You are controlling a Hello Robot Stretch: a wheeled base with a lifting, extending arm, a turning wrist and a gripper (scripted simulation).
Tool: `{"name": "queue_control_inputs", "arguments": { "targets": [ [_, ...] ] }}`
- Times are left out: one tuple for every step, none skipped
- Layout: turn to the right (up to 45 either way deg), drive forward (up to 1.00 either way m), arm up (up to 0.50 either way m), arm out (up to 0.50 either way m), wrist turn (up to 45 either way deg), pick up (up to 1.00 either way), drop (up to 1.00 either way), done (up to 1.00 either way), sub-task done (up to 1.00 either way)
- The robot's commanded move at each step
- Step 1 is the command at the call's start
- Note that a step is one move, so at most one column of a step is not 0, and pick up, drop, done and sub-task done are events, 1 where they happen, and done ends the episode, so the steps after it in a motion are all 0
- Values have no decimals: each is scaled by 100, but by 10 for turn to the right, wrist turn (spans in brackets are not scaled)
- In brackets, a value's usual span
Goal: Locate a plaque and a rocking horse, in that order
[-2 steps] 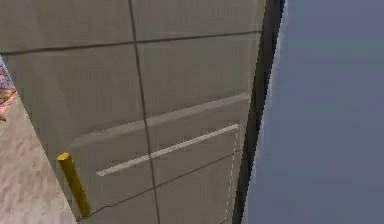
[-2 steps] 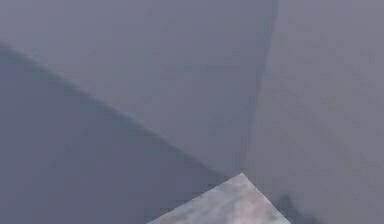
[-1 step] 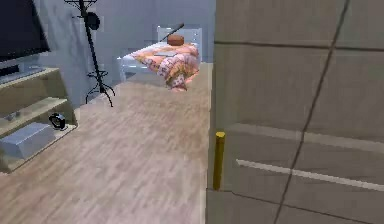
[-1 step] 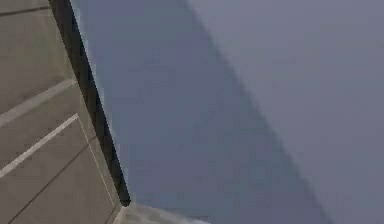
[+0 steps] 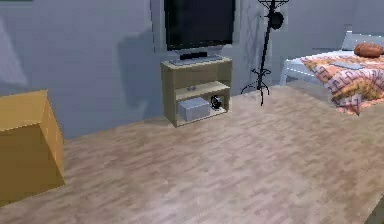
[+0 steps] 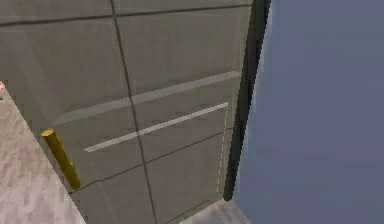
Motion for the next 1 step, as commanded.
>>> {"name": "queue_control_inputs", "arguments": {
  "targets": [
    [-30,0,0,0,0,0,0,0,0]
  ]
}}
